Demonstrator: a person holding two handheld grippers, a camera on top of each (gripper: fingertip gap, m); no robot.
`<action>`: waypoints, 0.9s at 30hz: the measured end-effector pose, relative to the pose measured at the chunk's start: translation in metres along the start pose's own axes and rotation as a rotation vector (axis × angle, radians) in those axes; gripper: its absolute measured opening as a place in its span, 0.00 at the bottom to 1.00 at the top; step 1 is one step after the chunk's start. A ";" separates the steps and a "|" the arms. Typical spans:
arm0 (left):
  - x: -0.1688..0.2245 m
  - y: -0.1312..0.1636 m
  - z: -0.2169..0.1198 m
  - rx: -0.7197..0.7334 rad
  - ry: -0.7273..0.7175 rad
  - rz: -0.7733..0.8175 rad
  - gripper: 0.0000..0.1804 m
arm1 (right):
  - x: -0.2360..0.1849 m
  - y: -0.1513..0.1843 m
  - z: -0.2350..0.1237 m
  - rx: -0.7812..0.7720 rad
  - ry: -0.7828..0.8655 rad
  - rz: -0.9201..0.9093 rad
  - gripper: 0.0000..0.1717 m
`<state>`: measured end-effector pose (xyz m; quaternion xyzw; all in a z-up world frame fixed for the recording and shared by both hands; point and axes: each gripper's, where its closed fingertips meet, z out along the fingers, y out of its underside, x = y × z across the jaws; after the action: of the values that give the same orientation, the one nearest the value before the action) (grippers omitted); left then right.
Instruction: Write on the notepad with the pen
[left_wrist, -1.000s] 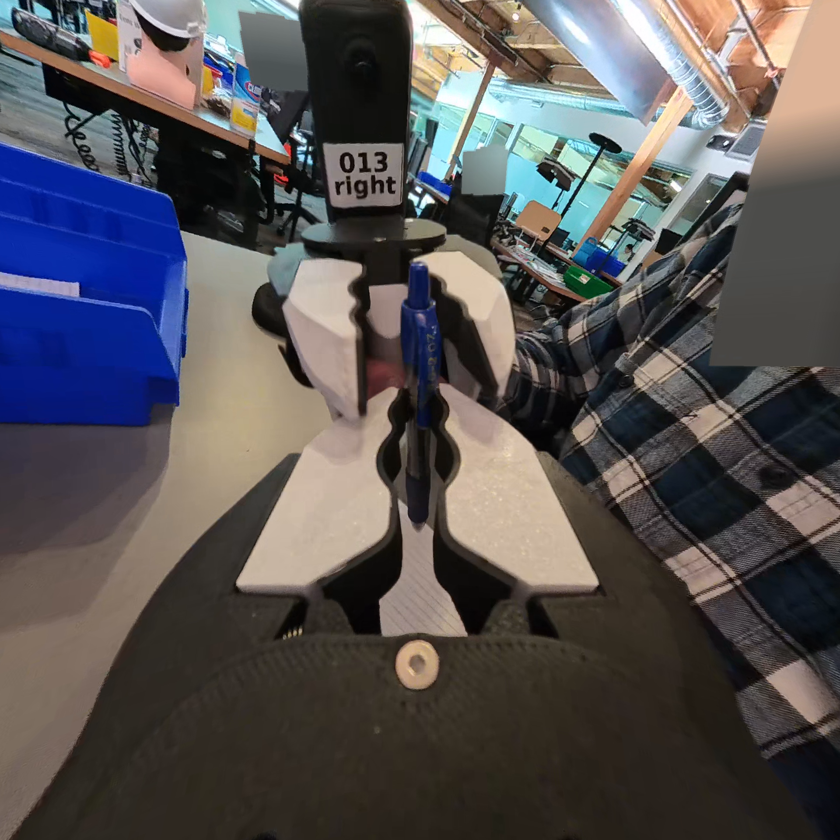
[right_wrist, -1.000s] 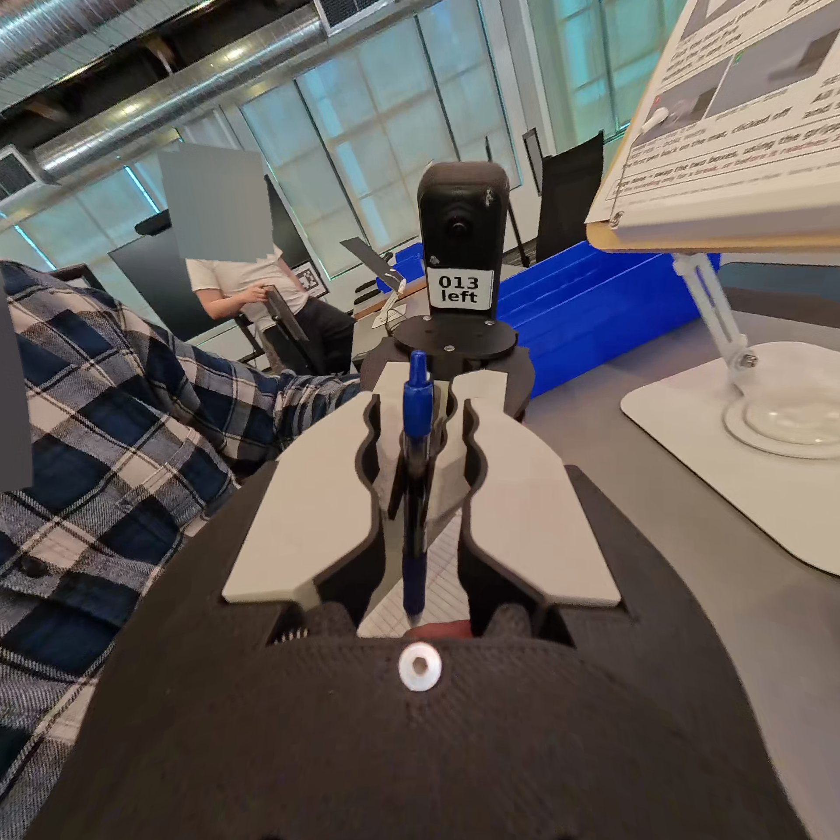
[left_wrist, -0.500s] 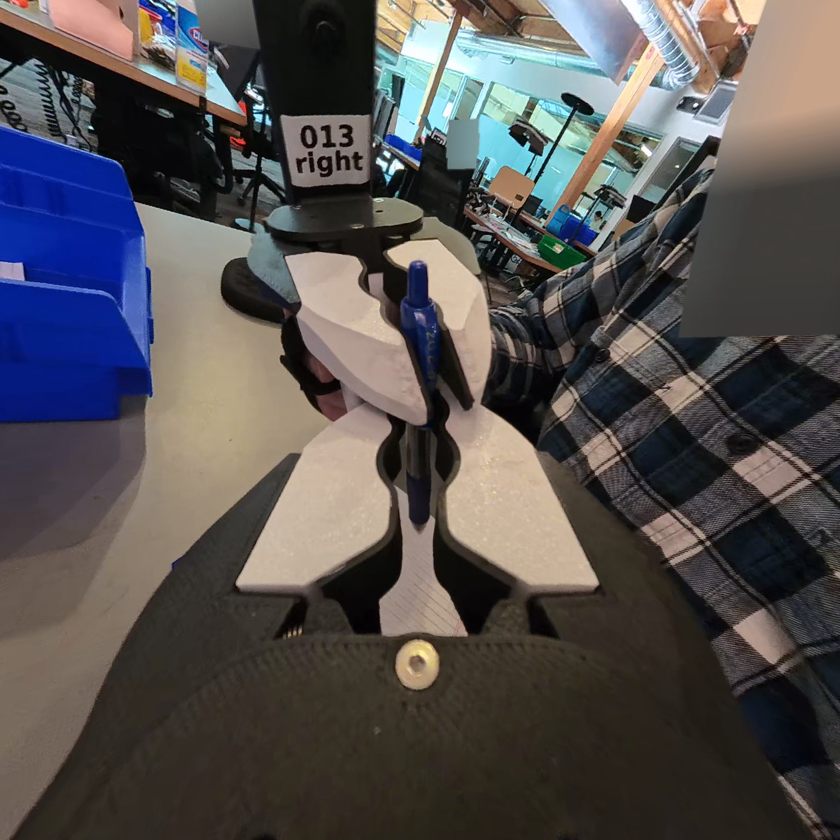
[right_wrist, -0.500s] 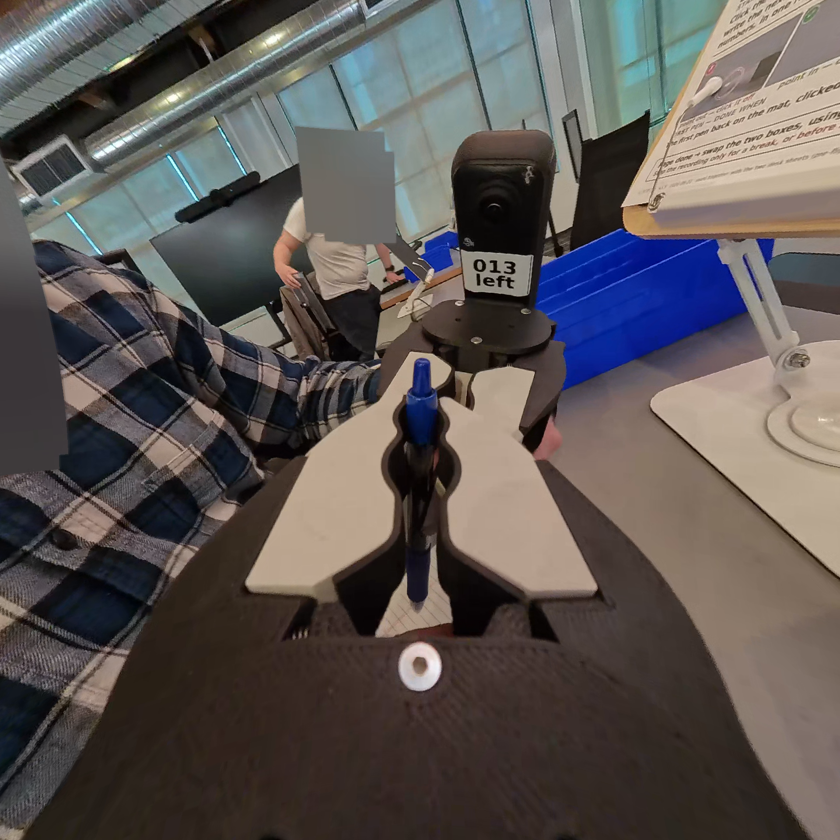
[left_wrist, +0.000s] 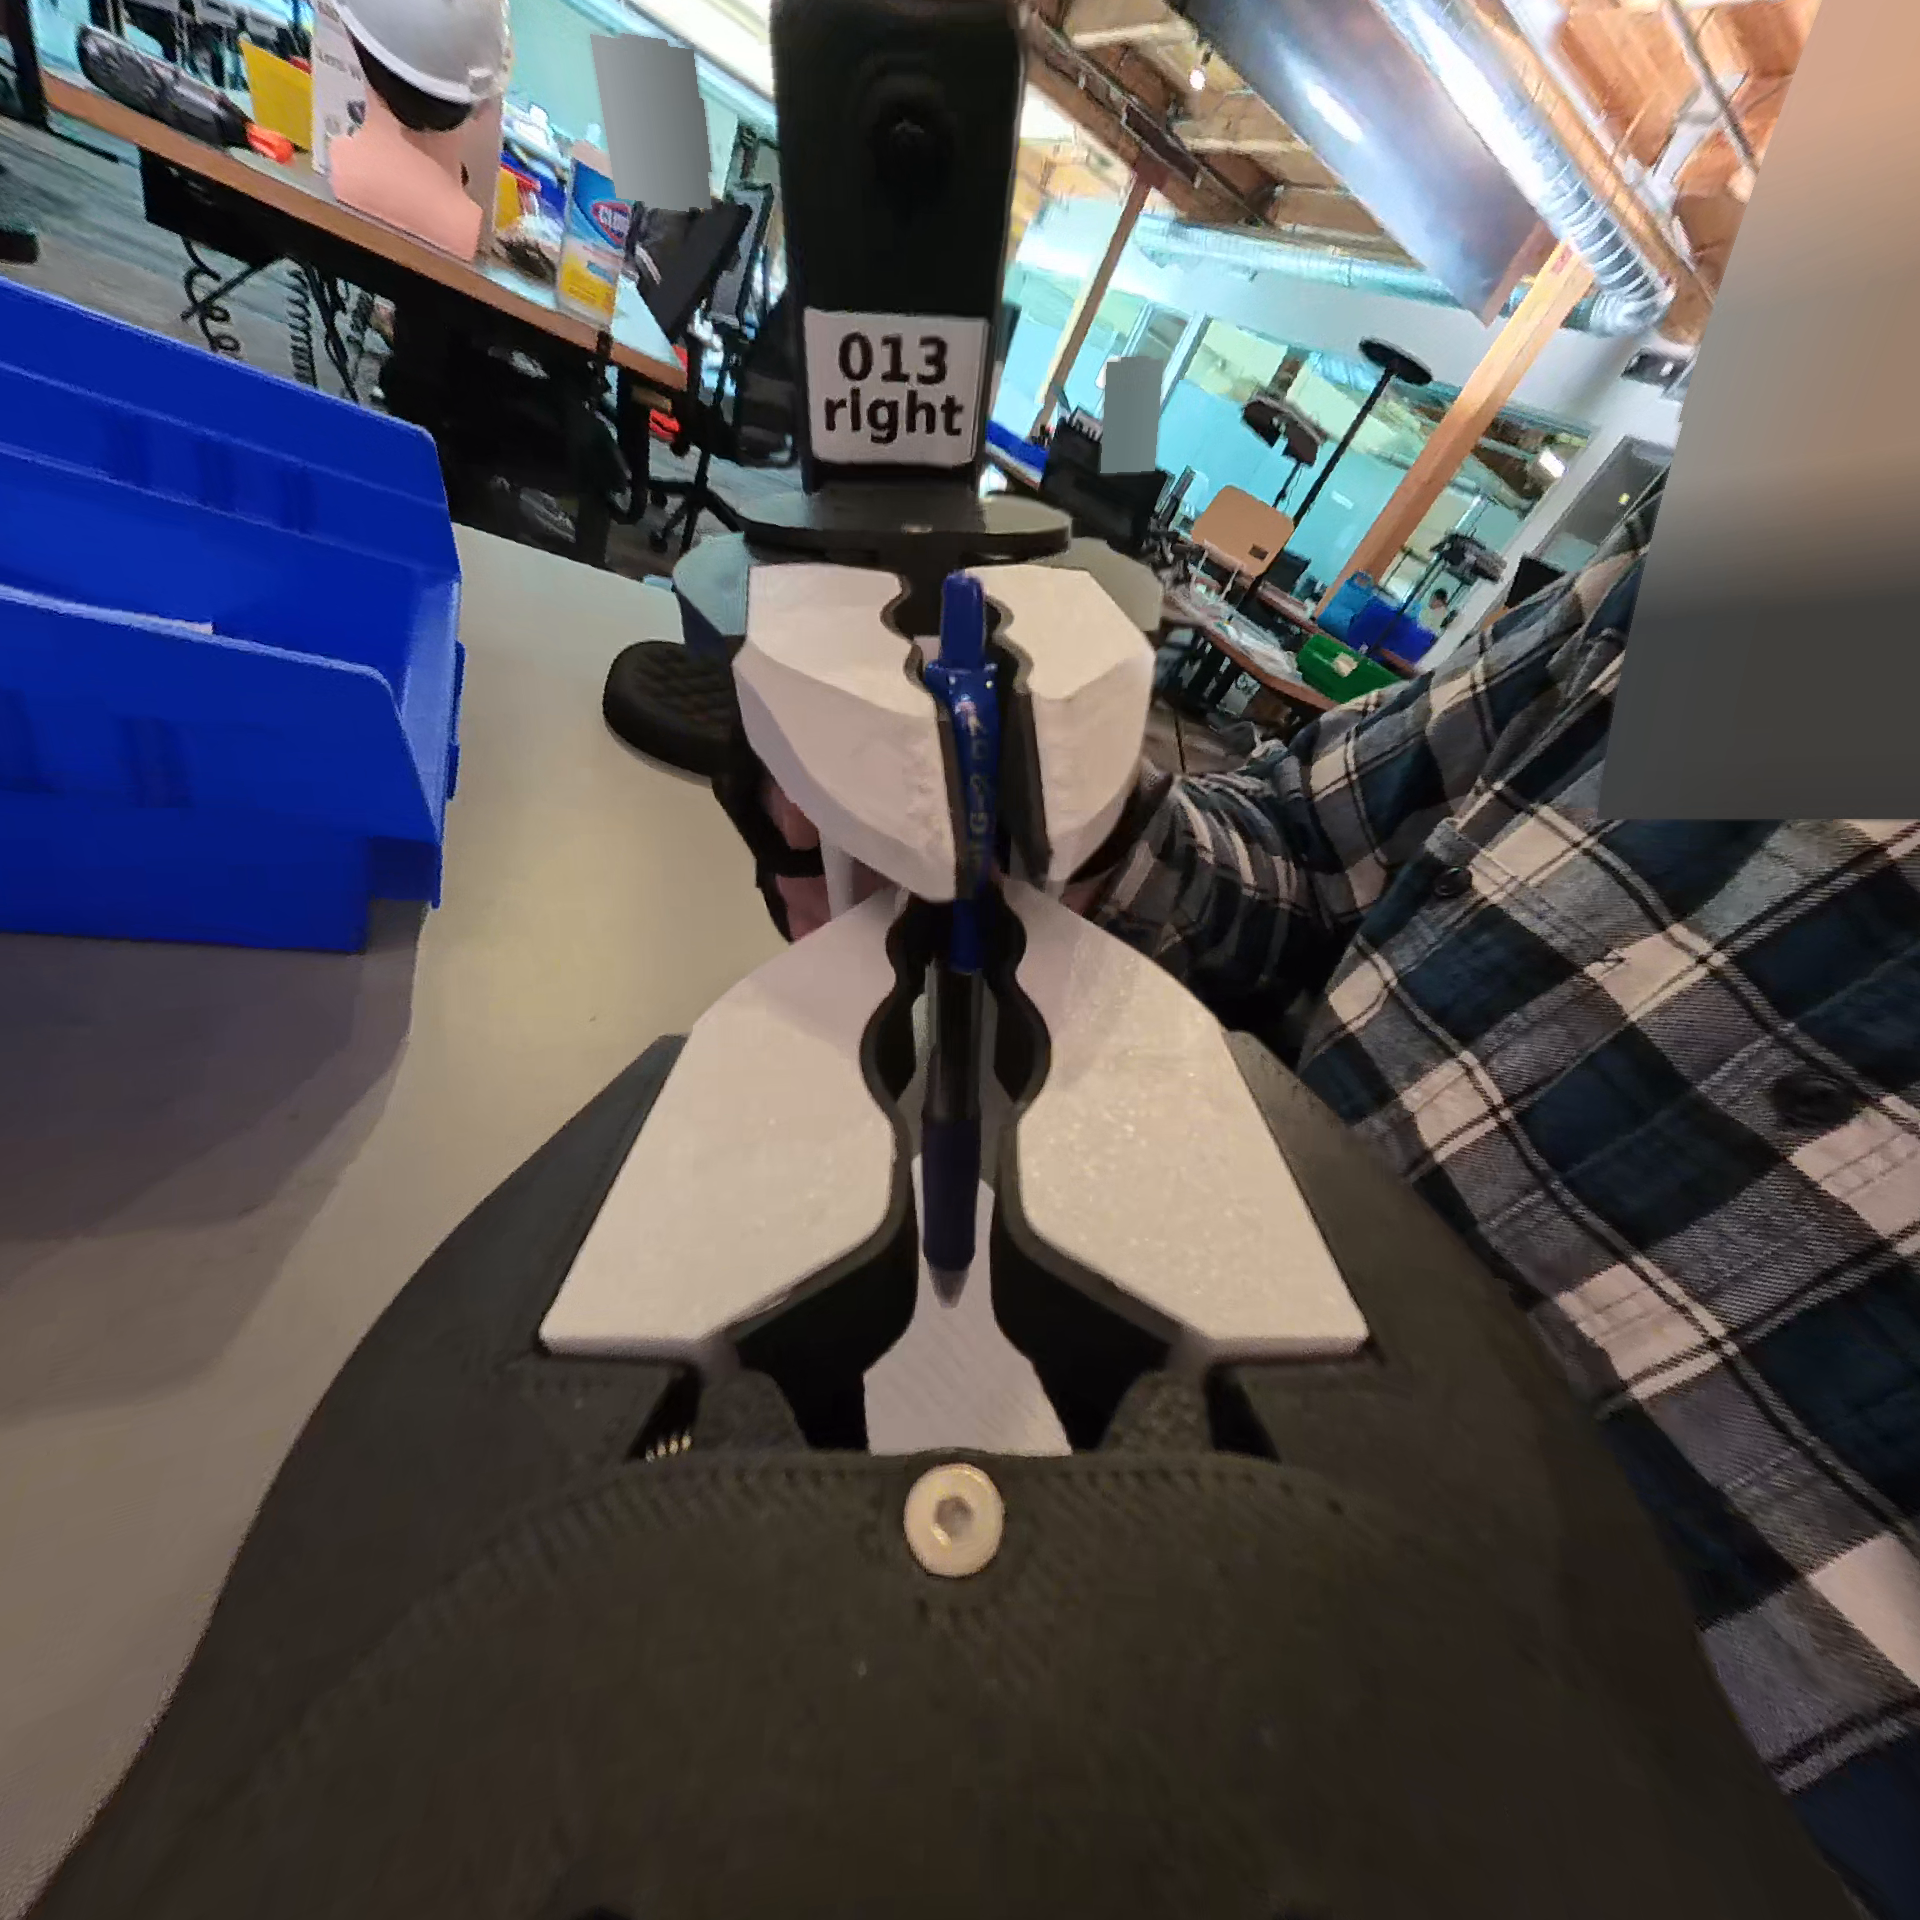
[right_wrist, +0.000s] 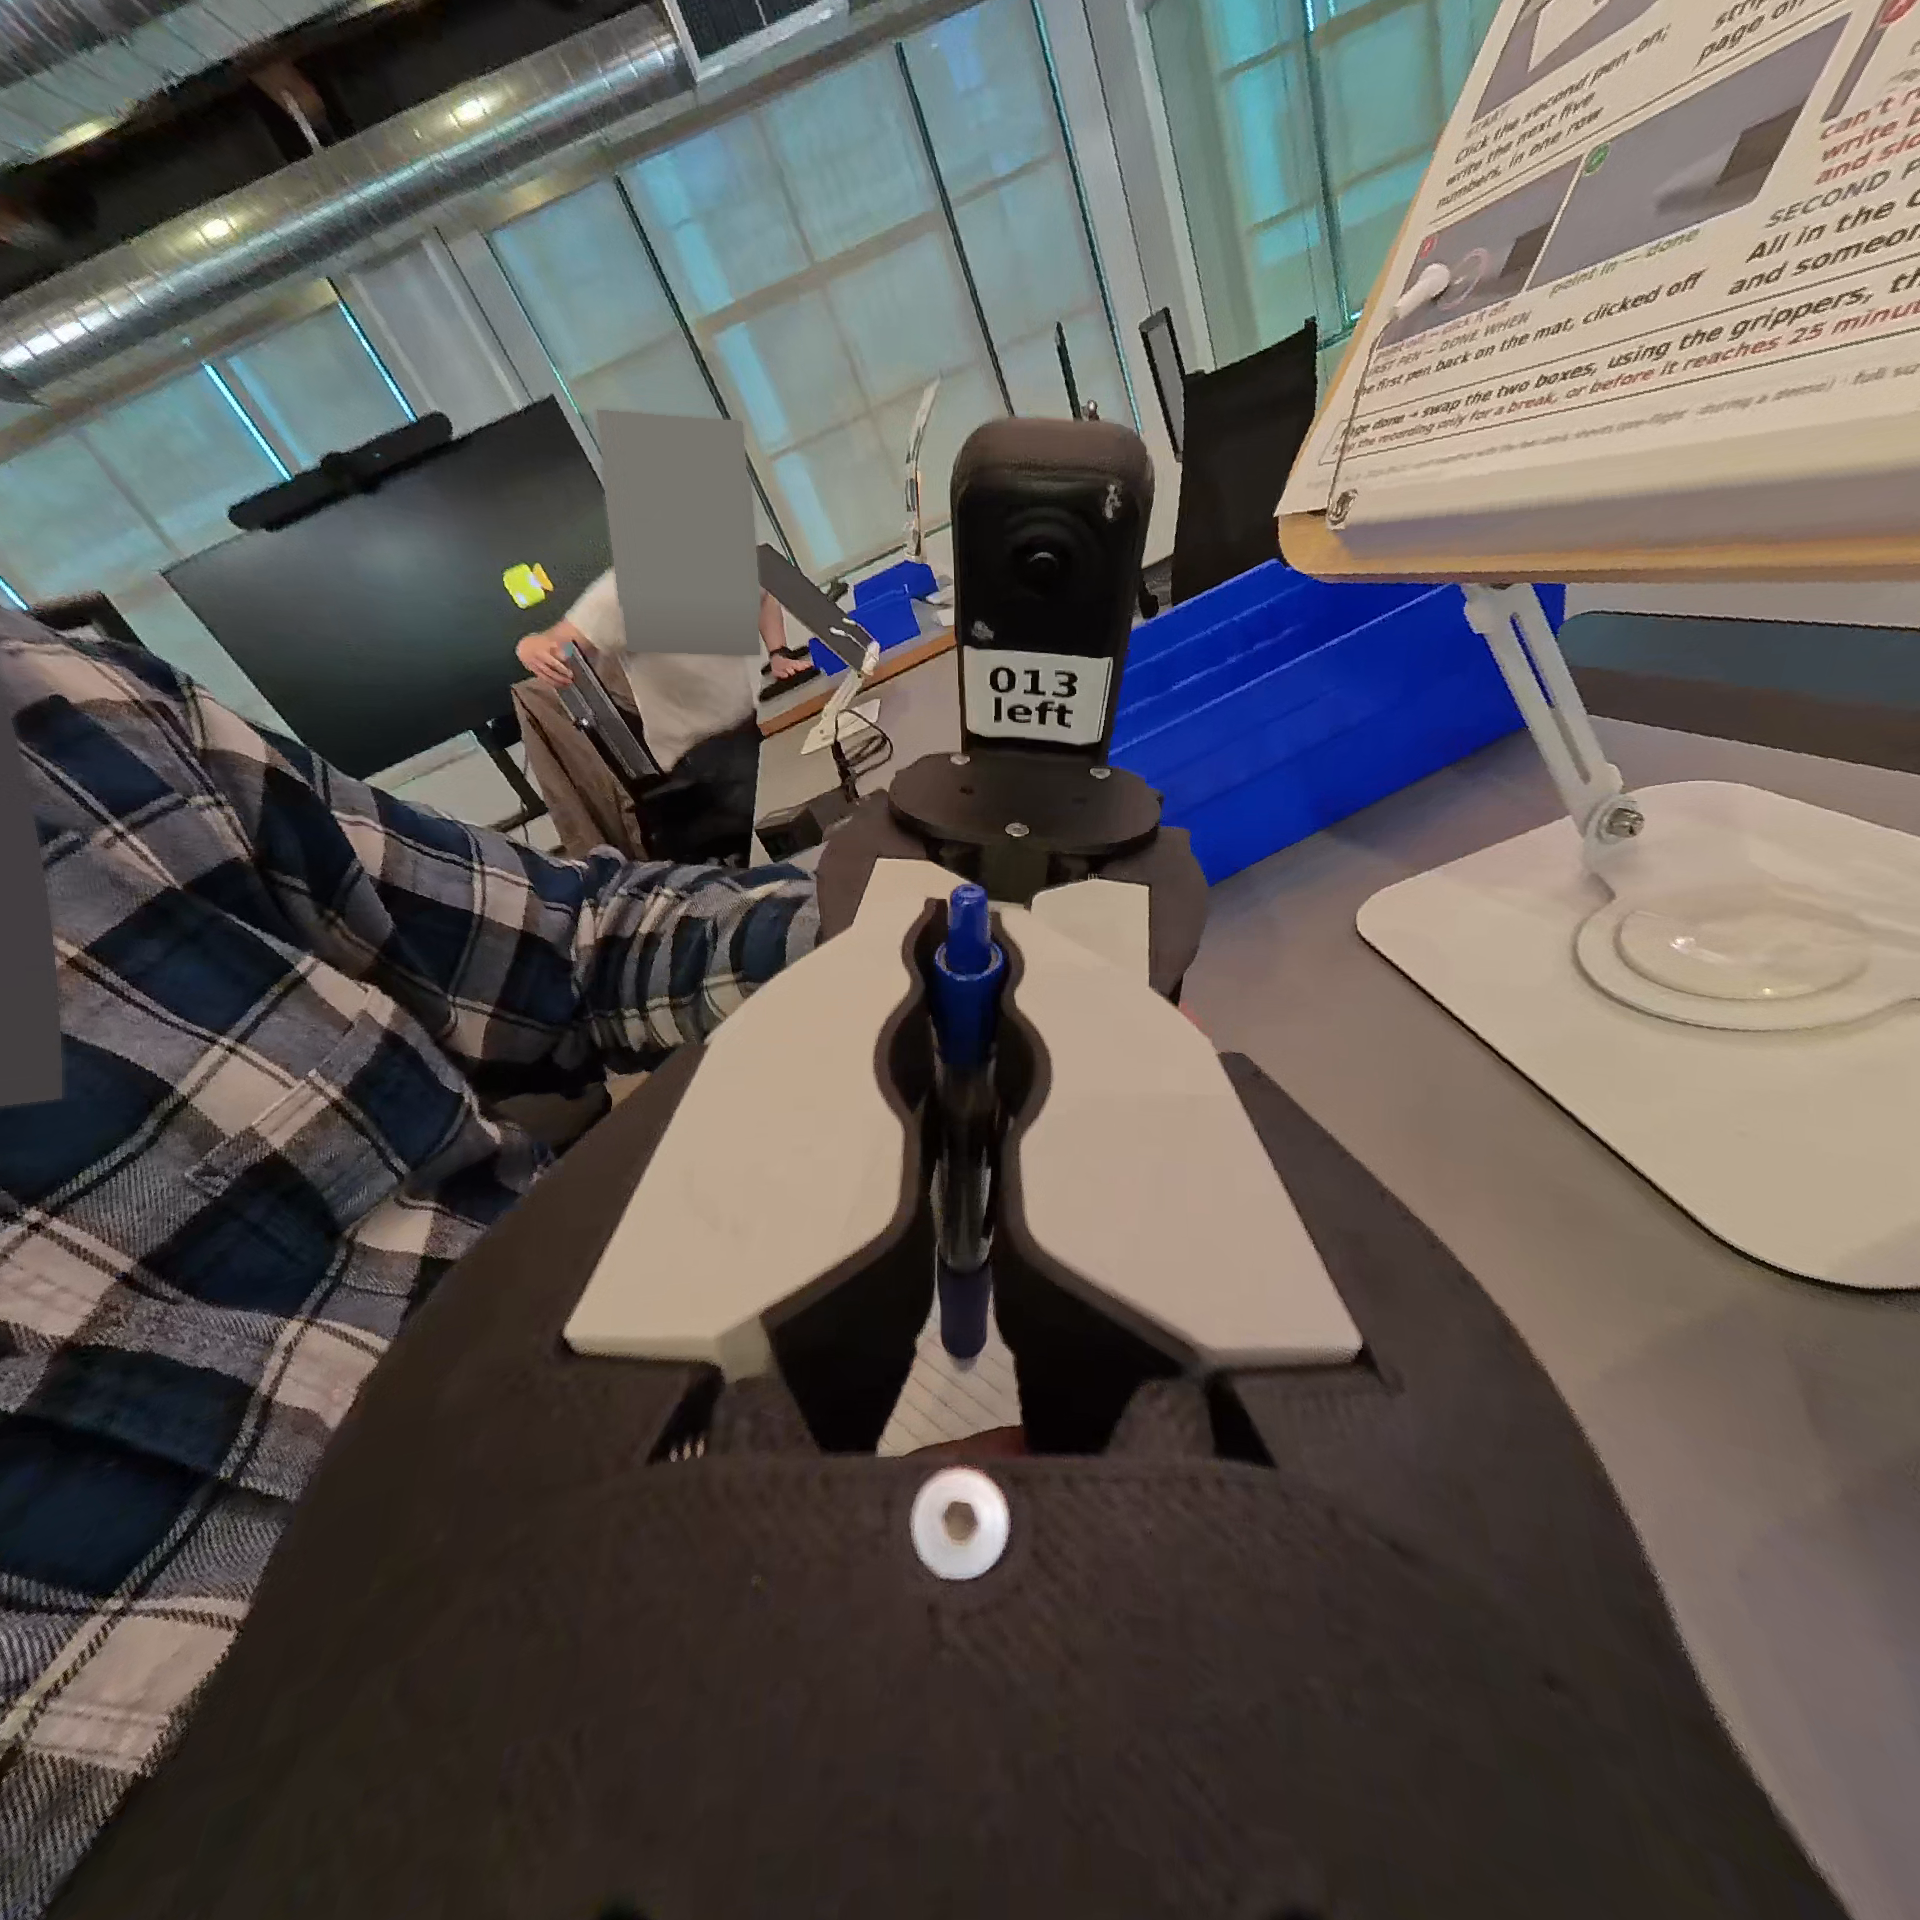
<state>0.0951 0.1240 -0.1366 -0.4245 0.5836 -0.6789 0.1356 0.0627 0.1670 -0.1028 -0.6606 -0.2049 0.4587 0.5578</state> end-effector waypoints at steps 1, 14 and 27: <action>0.000 -0.002 -0.001 0.018 0.001 -0.006 0.06 | 0.000 -0.002 -0.001 0.004 0.004 -0.004 0.04; -0.006 0.020 0.008 -0.064 -0.110 0.075 0.06 | 0.003 -0.018 0.000 0.041 0.028 -0.032 0.03; 0.004 0.014 0.009 0.027 -0.004 0.011 0.07 | -0.005 -0.007 0.004 -0.018 -0.068 0.007 0.03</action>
<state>0.0950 0.1109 -0.1481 -0.4207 0.5764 -0.6851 0.1462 0.0582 0.1671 -0.0941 -0.6503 -0.2255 0.4810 0.5430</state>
